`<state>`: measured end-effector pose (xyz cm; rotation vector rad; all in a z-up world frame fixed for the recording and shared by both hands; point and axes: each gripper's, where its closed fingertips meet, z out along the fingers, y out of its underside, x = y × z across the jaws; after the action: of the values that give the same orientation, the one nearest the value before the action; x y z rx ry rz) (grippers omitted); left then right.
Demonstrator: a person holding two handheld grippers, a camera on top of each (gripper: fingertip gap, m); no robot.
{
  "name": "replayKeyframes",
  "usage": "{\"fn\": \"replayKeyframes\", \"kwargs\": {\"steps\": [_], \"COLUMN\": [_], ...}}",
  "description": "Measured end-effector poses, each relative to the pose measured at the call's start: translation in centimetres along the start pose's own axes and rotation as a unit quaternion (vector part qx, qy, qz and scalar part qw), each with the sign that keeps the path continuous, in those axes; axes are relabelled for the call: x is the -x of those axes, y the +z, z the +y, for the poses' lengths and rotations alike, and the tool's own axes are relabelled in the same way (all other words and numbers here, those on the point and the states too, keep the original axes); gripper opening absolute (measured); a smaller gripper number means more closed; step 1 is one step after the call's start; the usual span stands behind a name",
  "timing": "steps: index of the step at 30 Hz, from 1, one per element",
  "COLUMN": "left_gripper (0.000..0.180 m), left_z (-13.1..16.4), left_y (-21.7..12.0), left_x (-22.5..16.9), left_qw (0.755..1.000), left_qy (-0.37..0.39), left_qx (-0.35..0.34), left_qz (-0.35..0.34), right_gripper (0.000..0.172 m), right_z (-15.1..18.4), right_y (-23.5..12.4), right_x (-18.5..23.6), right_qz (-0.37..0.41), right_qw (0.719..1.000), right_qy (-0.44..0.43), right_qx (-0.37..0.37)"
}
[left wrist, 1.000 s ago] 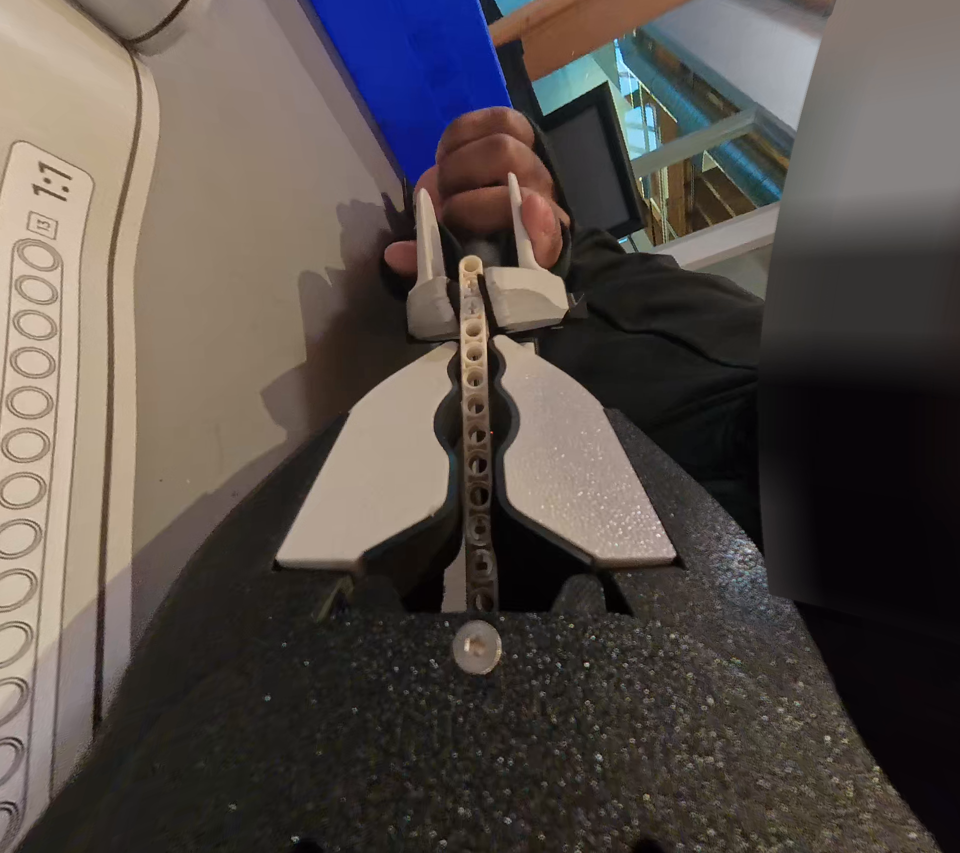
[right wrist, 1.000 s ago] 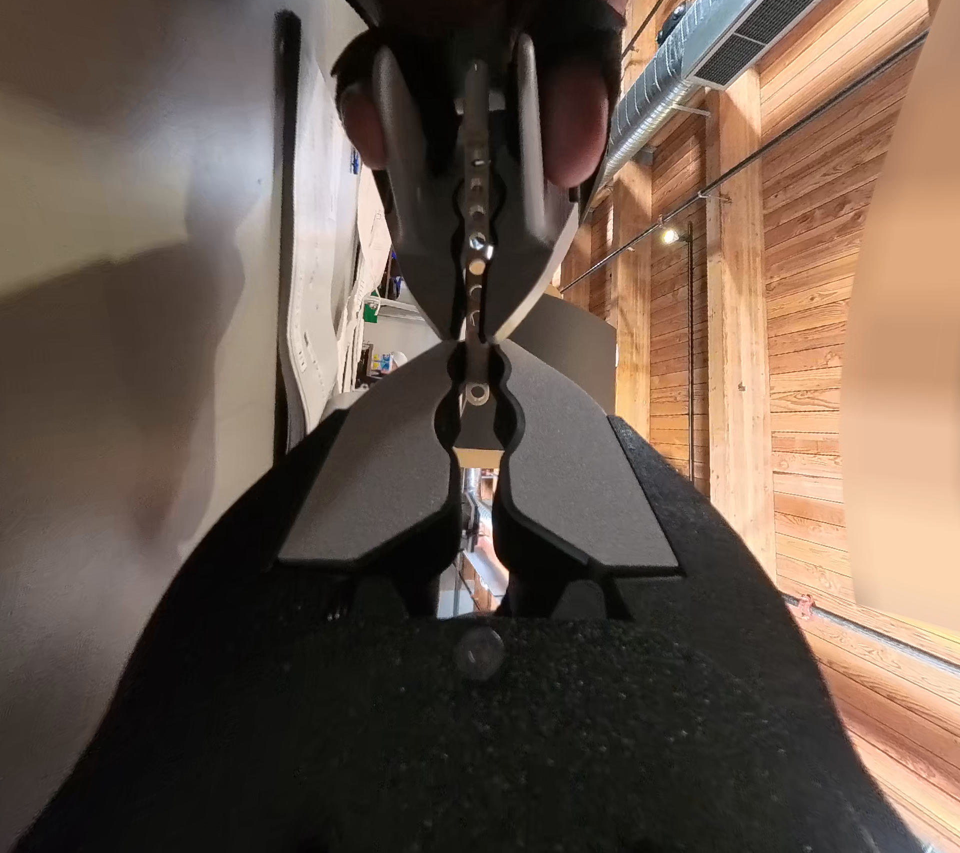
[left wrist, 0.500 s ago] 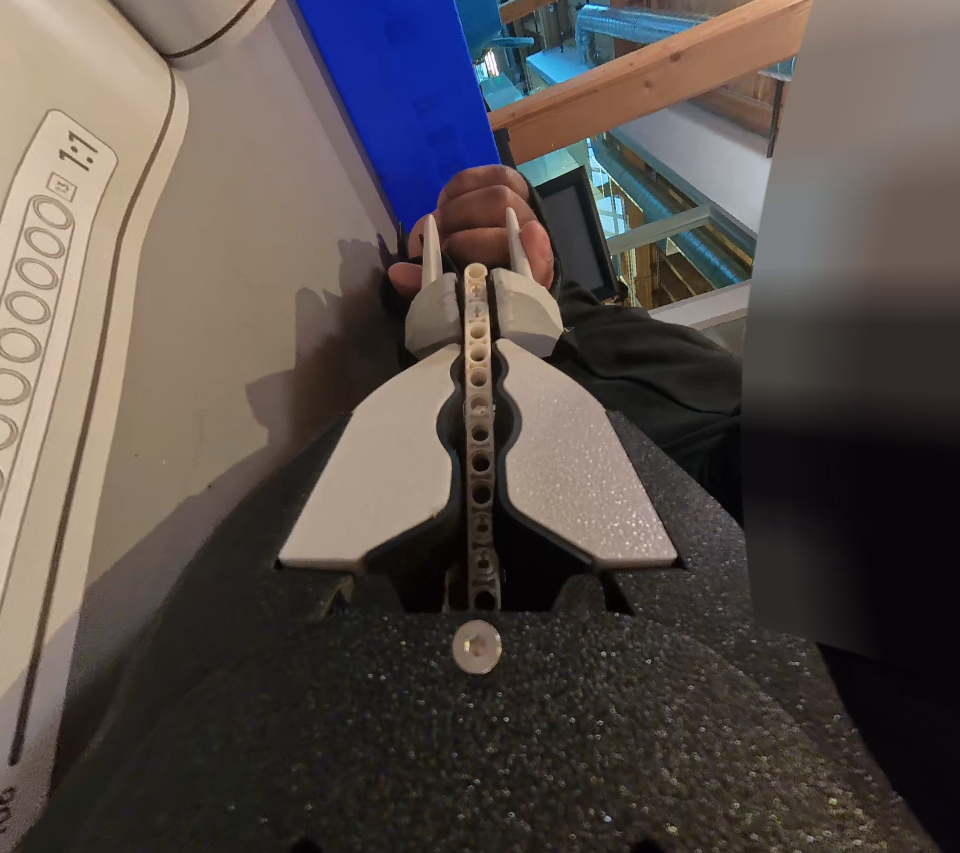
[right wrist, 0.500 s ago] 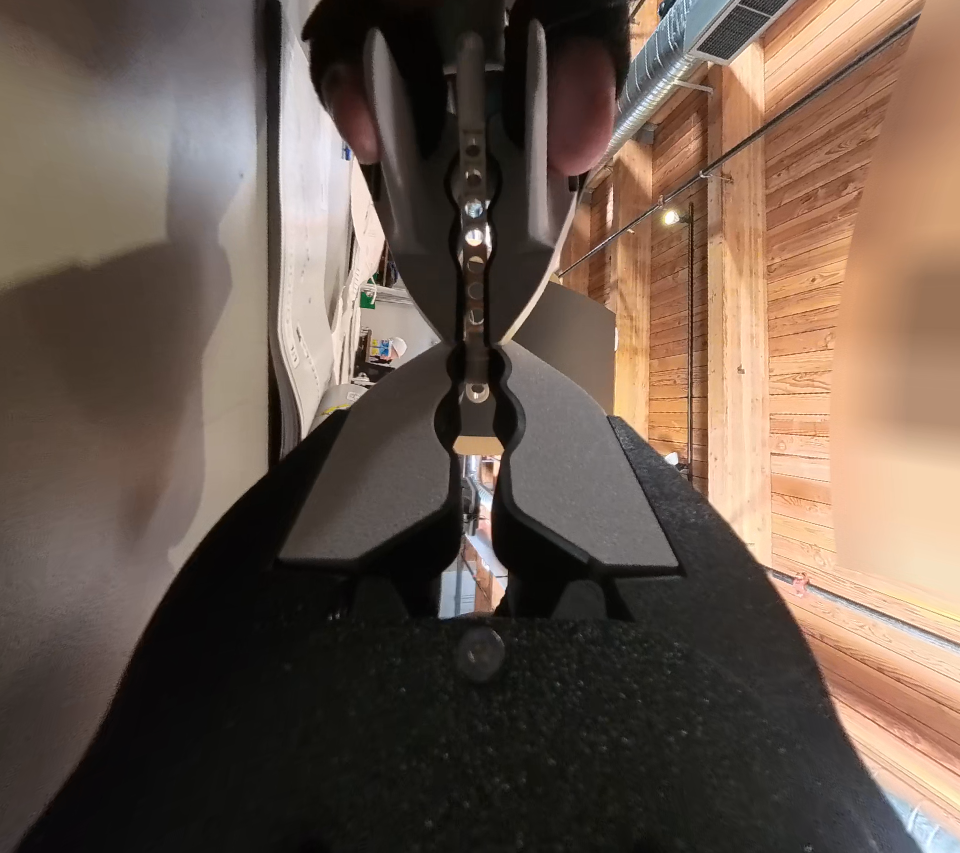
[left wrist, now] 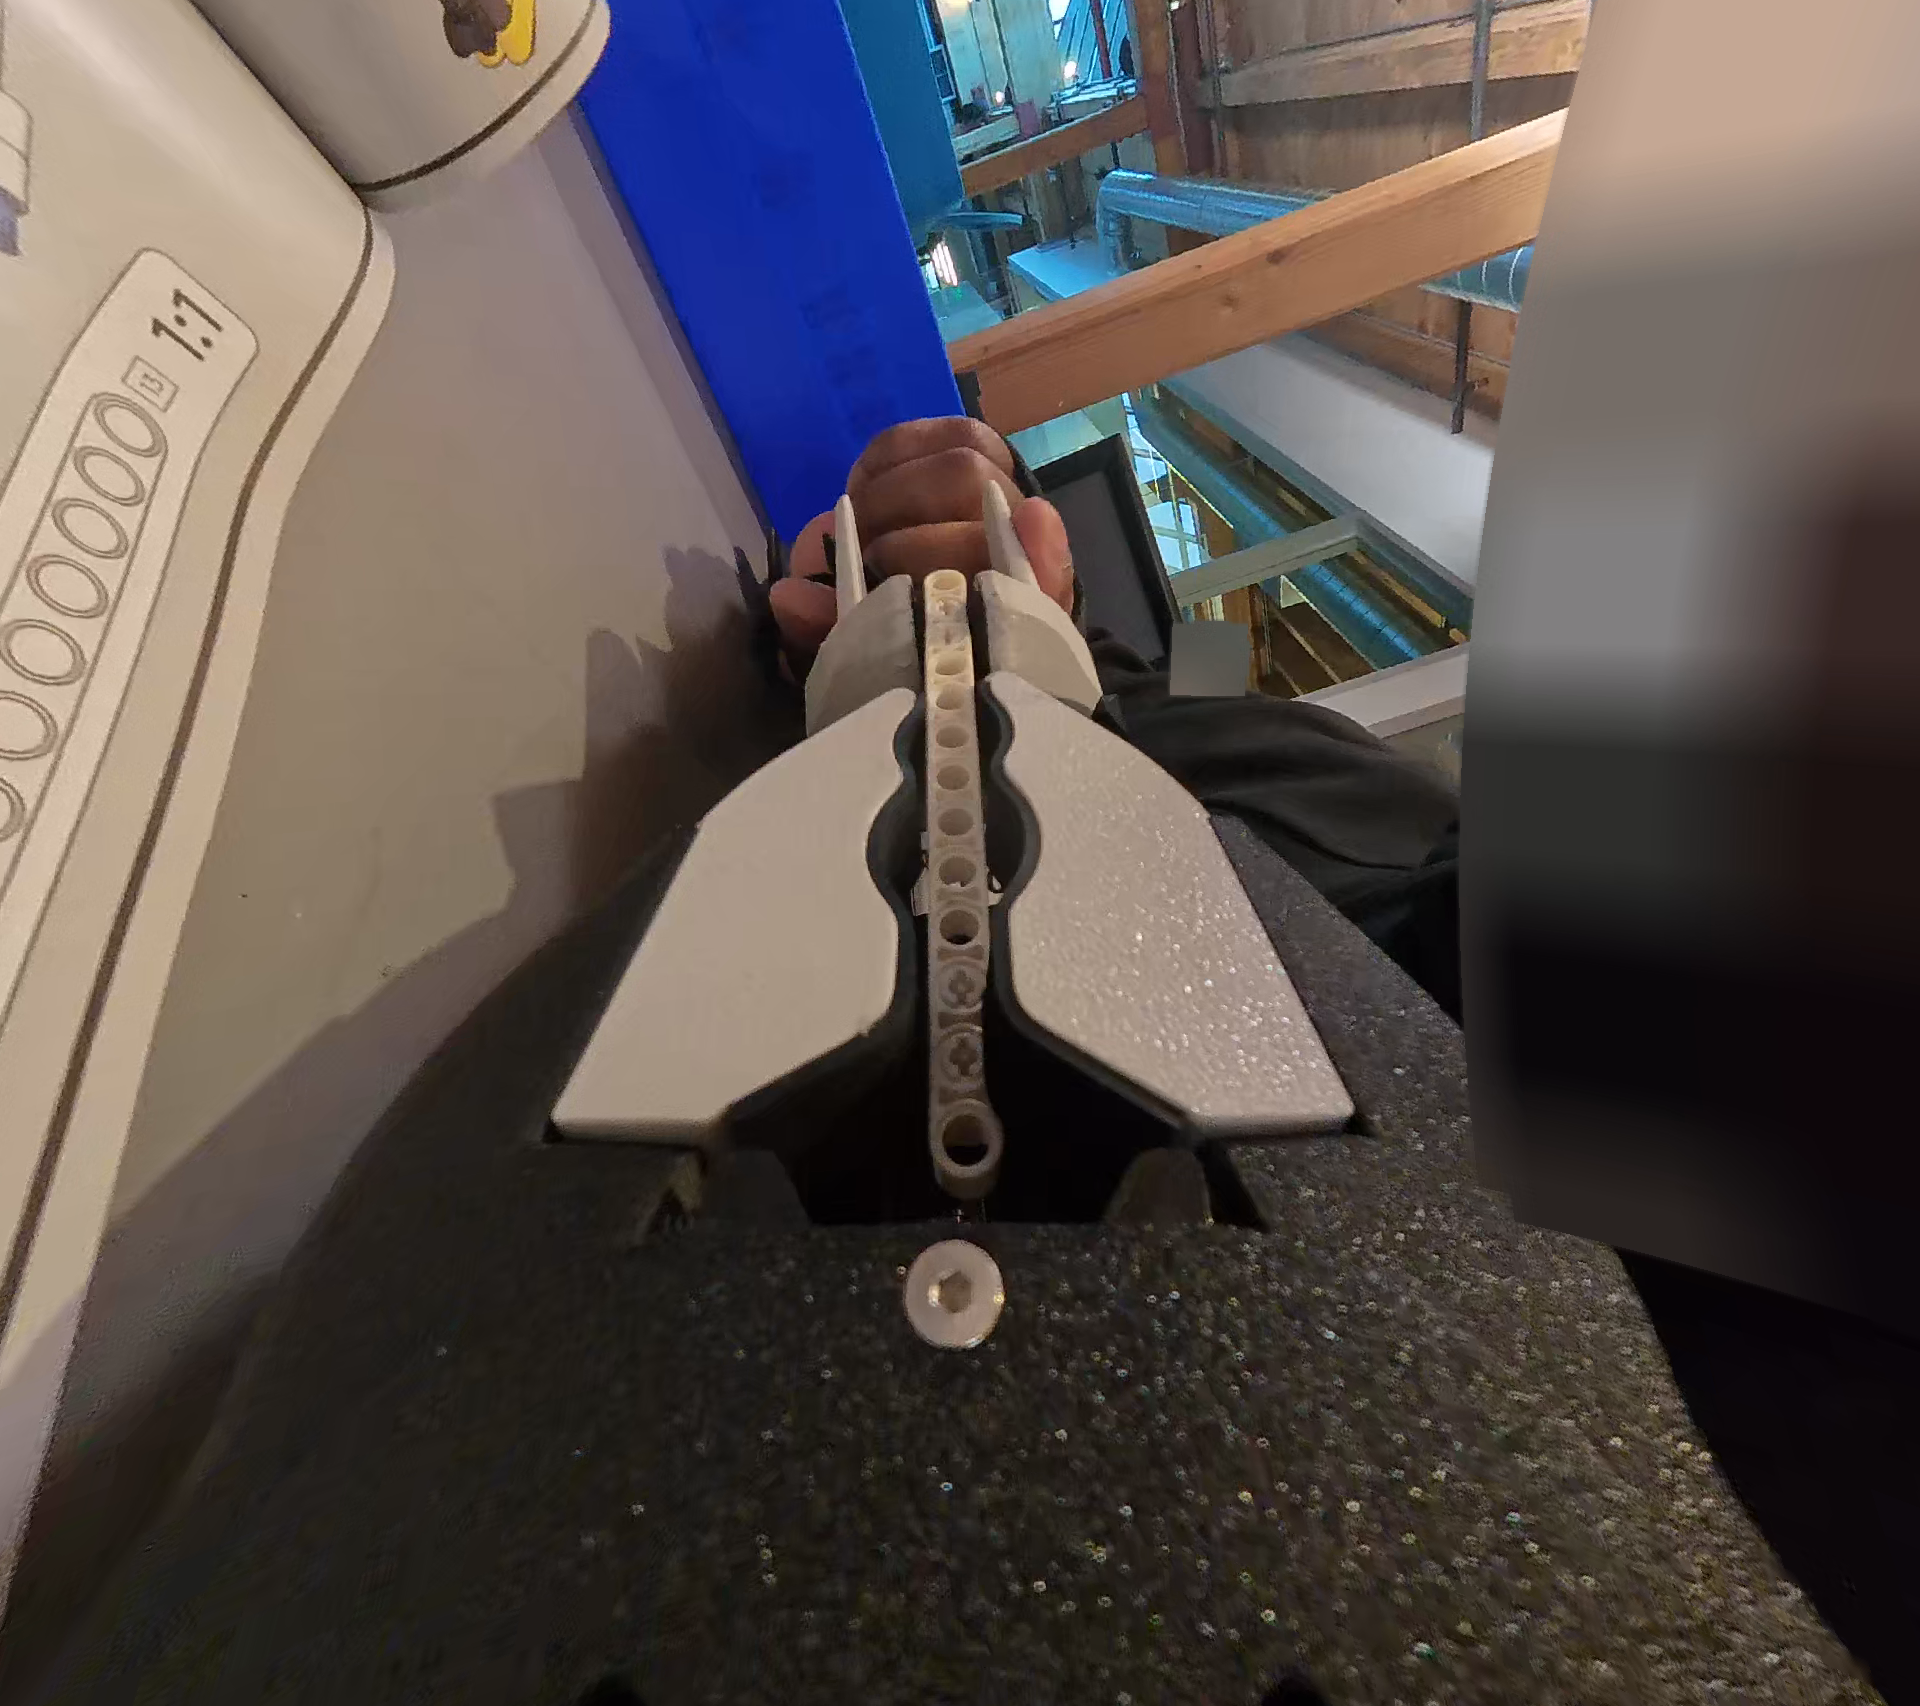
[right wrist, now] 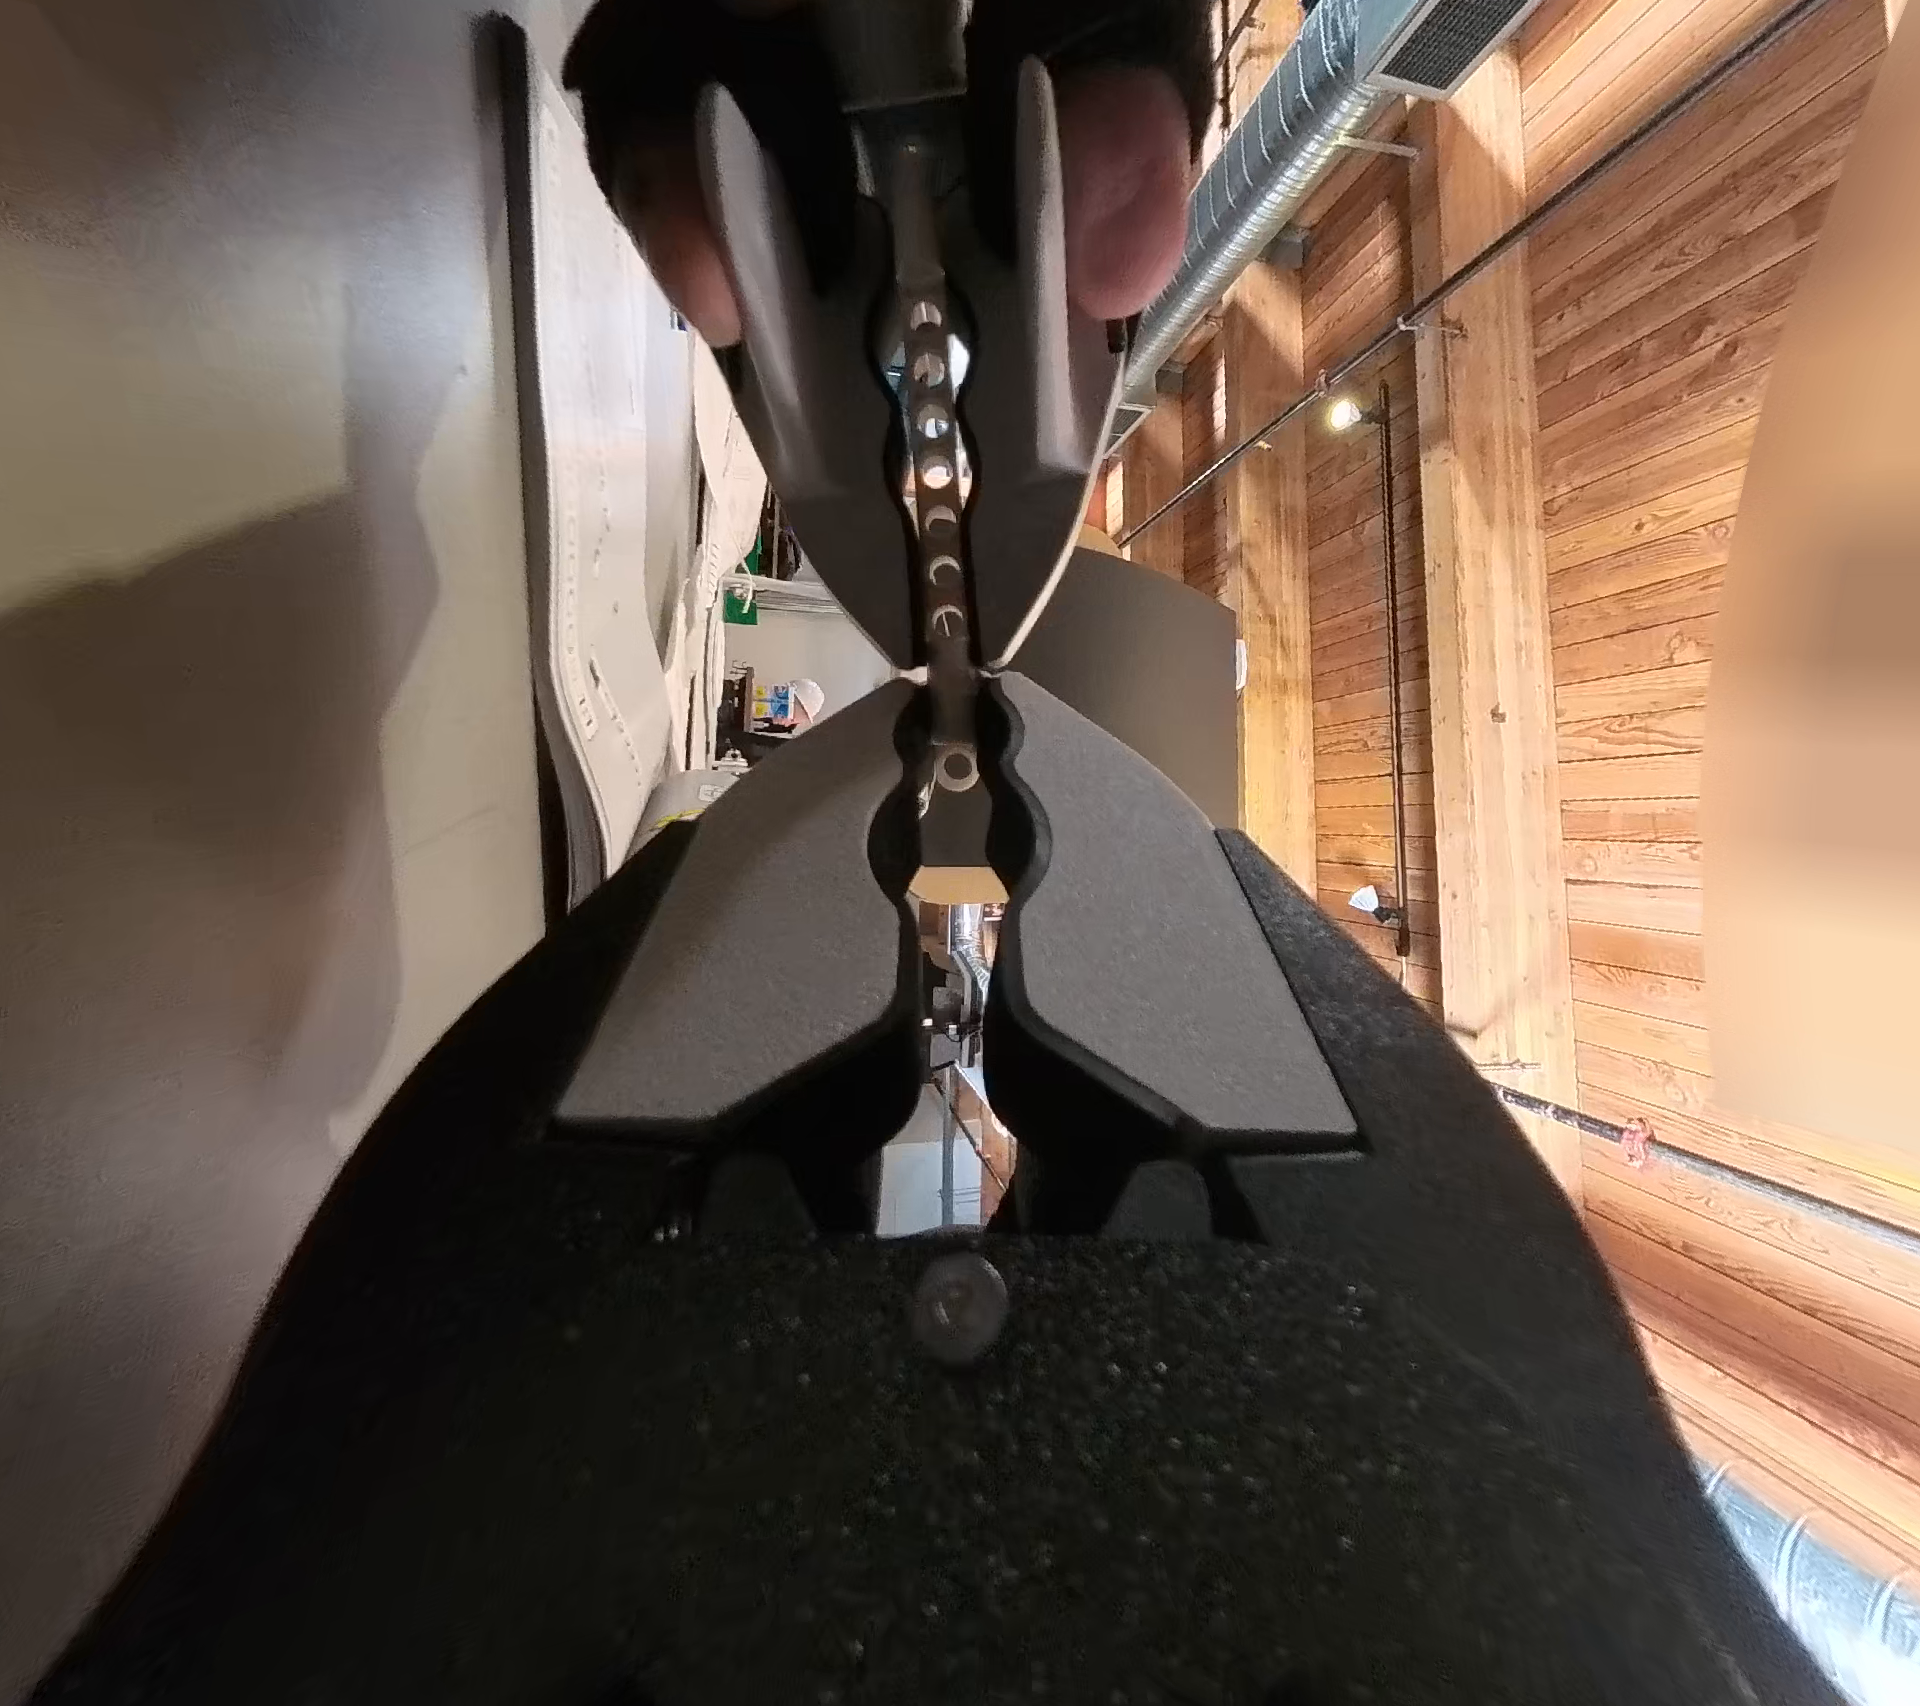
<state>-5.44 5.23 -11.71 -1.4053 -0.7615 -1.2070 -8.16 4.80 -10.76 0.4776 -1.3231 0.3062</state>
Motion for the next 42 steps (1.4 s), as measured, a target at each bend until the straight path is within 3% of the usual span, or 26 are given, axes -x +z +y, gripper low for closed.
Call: {"fn": "replayKeyframes", "kwargs": {"steps": [10, 18, 24, 42], "left_gripper": [0.008, 0.008, 0.008, 0.007], "left_z": [-0.6, -1.7, -2.0, 0.5], "left_y": [0.4, -0.3, -0.5, 0.9], "left_x": [-0.1, 0.5, 0.8, 1.1], "left_qw": [0.999, 0.998, 0.997, 0.999], "left_qy": [0.029, -0.003, -0.026, -0.043], "left_qx": [-0.019, -0.057, -0.073, 0.005], "left_qz": [-0.008, -0.014, -0.013, -0.028], "right_gripper": [0.009, 0.01, 0.015, 0.013], "right_z": [0.9, 1.5, 1.3, 1.2], "right_y": [0.4, 0.7, 0.9, 1.7], "right_x": [-0.1, 0.5, 0.5, 1.4], "right_qz": [0.001, -0.03, -0.026, -0.048], "right_qw": [0.999, 0.994, 0.995, 0.993], "right_qy": [0.047, 0.102, 0.09, 0.094], "right_qx": [0.009, 0.021, 0.027, 0.045]}}
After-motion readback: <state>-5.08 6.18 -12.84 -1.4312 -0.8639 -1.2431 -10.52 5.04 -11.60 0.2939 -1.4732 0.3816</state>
